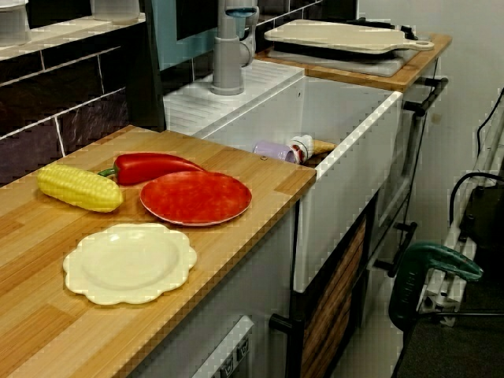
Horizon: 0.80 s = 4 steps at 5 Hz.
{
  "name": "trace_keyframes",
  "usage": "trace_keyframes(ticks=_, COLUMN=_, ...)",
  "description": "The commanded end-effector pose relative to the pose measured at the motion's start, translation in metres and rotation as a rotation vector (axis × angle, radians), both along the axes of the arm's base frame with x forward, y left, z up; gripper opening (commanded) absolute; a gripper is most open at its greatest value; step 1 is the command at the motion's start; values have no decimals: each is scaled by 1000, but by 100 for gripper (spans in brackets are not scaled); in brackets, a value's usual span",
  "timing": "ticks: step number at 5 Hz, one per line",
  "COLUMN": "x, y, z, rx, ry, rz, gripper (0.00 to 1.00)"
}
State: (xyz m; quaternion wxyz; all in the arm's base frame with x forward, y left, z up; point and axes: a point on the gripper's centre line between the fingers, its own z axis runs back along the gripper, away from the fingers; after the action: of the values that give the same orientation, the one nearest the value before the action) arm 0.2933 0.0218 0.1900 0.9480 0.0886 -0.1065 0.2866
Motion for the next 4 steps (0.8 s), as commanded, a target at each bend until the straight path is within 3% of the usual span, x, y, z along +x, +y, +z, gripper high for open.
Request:
trace_keyframes(ticks=1, x=44, y=50, z=-10, rx=31, ry=-191, rz=48, gripper=100)
trace_keyframes(ticks=2, x=52, y=63, z=-15, rx=-1, ry=-272, rz=72, gripper=100)
trace_keyframes(ticks=3, x=55, y=68, z=-20, rx=0, ry=-291, rz=87, gripper=100)
trace_keyframes(ticks=4, x=57, y=71, z=-29, rx=11, ry=-282, rz=94, gripper=100)
